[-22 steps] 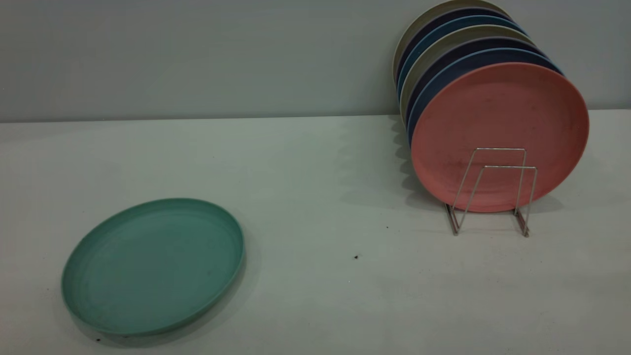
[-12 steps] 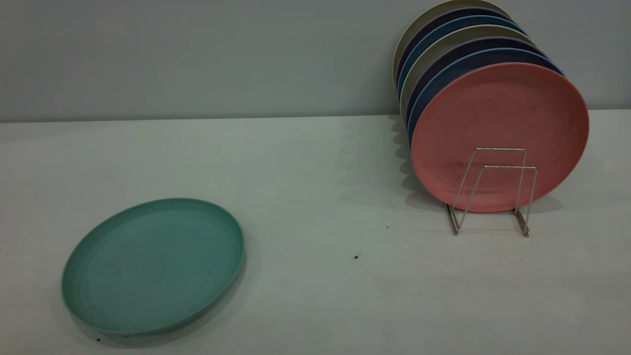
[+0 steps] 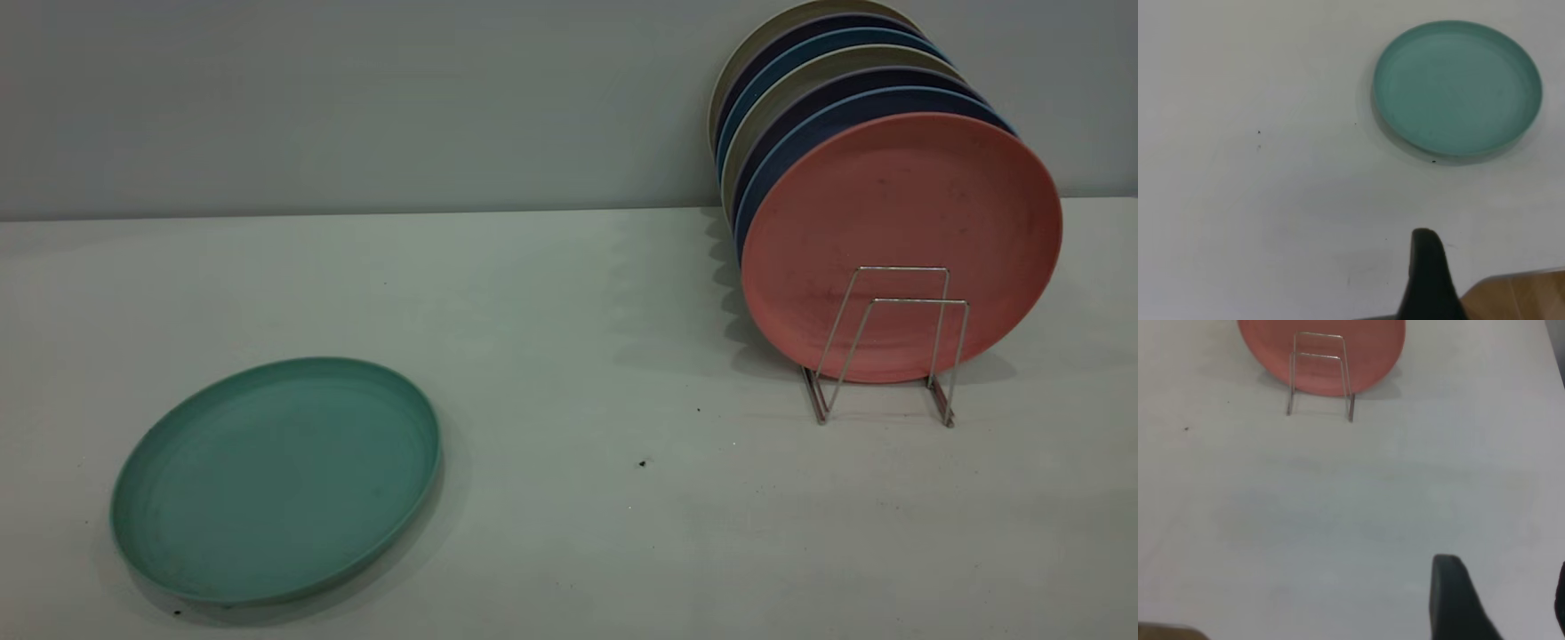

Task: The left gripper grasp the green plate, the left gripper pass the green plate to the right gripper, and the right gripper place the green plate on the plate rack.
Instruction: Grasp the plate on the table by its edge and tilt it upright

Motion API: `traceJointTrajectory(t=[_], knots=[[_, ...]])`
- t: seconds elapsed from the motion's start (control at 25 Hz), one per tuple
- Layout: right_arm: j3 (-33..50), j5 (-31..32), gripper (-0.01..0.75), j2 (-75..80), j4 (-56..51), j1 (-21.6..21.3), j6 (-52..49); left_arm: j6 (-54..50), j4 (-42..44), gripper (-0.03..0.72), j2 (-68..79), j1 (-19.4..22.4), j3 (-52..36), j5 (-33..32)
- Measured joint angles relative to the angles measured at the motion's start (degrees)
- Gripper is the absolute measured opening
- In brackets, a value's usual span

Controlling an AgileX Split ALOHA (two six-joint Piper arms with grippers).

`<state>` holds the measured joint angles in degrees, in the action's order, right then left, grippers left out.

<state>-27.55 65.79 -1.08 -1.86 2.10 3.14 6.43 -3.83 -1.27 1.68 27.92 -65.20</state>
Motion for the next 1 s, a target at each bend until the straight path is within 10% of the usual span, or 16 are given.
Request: traceJointTrajectory(t=[1.0], knots=[[-1.80, -1.64, 0.419, 5.43, -1.75, 0.00, 1.11, -4.85, 0.00, 0.543, 5.75, 0.00, 3.01, 2.44]])
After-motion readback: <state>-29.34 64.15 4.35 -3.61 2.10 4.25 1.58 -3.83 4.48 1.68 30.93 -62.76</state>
